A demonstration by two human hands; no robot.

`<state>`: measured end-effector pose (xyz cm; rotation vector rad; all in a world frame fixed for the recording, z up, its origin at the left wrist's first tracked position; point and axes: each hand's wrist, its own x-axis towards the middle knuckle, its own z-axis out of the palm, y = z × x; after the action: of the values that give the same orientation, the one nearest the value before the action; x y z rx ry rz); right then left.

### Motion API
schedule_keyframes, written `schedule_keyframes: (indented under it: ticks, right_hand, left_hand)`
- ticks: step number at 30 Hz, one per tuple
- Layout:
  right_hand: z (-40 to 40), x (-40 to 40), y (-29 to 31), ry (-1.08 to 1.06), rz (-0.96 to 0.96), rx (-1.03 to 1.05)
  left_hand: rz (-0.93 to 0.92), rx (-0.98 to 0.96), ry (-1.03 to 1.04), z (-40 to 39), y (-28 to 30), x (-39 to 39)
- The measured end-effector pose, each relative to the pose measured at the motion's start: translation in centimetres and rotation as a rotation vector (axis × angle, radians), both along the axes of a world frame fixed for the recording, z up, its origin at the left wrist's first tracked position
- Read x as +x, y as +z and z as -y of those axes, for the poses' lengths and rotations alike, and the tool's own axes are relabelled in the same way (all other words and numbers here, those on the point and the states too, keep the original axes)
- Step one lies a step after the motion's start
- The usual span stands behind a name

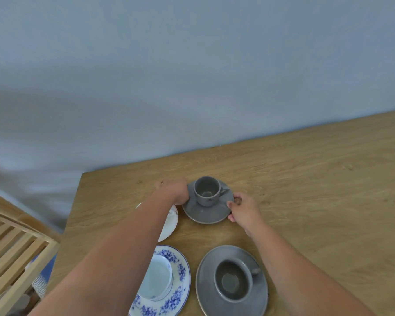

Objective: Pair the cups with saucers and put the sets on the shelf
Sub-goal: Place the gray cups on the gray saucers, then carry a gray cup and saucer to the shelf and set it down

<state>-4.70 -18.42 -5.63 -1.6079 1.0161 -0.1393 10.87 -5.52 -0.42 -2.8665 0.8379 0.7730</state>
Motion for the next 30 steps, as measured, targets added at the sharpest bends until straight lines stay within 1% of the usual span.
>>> schedule_keyframes:
  ticks: [3, 5, 6, 8, 10, 13, 15, 18, 23, 27, 30]
  right_hand:
    - [0.1, -0.1, 2.0, 0.011, 0.052, -0.007]
    - [-0.1, 0.3, 3.8, 0.051, 0.078, -0.053]
    - [-0.3, 0.5, 4.8, 0.072, 0.101, -0.076]
    - [-0.9, 1.2, 6.9, 0.107, 0.164, -0.088]
    - [-1.9, 2.0, 8.9, 0.145, 0.221, -0.078]
    - [-4.3, 3.1, 12.2, 0.218, 0.292, -0.063]
    - [-6.5, 3.7, 14.1, 0.281, 0.327, -0.054]
    - [-10.5, 4.6, 15.8, 0.391, 0.339, -0.047]
    - [-18.8, 6.3, 16.5, 0.578, 0.328, -0.021]
    - [-26.8, 8.2, 15.0, 0.714, 0.309, 0.023]
    - [-33.1, 9.7, 12.9, 0.817, 0.264, 0.017]
  left_hand:
    - [0.053, -0.132, 0.063, -1.0, 1.4, -0.6]
    - [0.069, -0.241, 0.112, -2.1, 2.6, -1.0]
    - [0.043, -0.334, 0.16, -2.8, 3.1, -1.0]
    - [-0.089, -0.634, 0.311, -4.3, 4.1, -1.1]
    - [-0.157, -0.906, 0.466, -6.1, 5.2, -1.5]
    - [-0.2, -1.162, 0.656, -9.5, 6.8, -2.3]
    - [-0.212, -1.277, 0.758, -12.1, 7.6, -2.9]
    - [-0.185, -1.384, 0.875, -16.6, 8.7, -4.1]
    - [-0.103, -1.458, 1.018, -25.8, 9.7, -6.9]
    - [-0.068, -1.533, 1.148, -34.0, 9.4, -9.0]
    - [-0.033, -1.537, 1.212, -40.2, 8.0, -10.3]
